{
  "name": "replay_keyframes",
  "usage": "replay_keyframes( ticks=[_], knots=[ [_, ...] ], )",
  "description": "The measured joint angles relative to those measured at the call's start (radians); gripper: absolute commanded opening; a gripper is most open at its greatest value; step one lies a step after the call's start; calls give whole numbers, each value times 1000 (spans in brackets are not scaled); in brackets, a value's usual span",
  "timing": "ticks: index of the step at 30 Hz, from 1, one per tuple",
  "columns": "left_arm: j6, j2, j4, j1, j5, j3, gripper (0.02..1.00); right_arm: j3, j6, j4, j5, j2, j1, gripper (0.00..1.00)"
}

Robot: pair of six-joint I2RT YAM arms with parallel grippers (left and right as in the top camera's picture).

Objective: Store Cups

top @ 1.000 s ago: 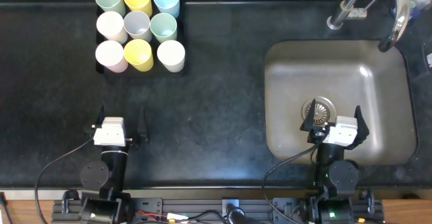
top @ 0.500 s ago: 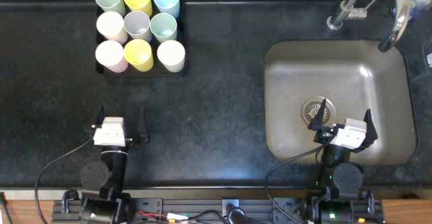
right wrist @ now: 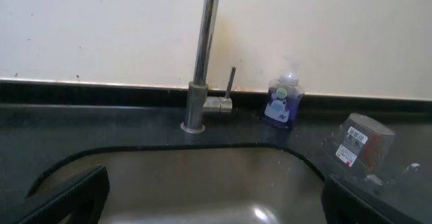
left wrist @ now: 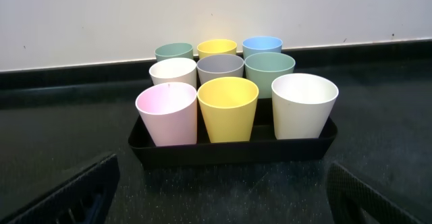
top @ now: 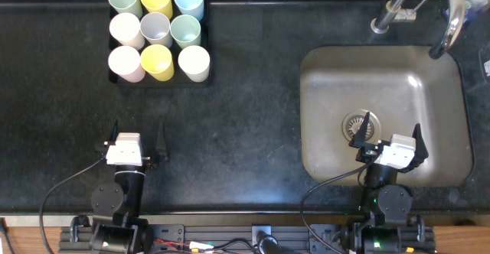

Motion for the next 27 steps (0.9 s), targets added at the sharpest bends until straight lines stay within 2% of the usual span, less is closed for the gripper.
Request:
replay_keyframes(
  ticks=[20, 23, 27],
  knots=[
    [0, 0, 0, 0, 0, 0, 998, 0, 4, 0, -6, 0, 0, 996],
    [0, 0, 0, 0, 0, 0, 998, 0, 58, -12, -69, 0, 0, 998],
    [0, 0, 0, 0, 0, 0, 998, 0, 151, -29, -192, 0, 0, 998]
  ],
)
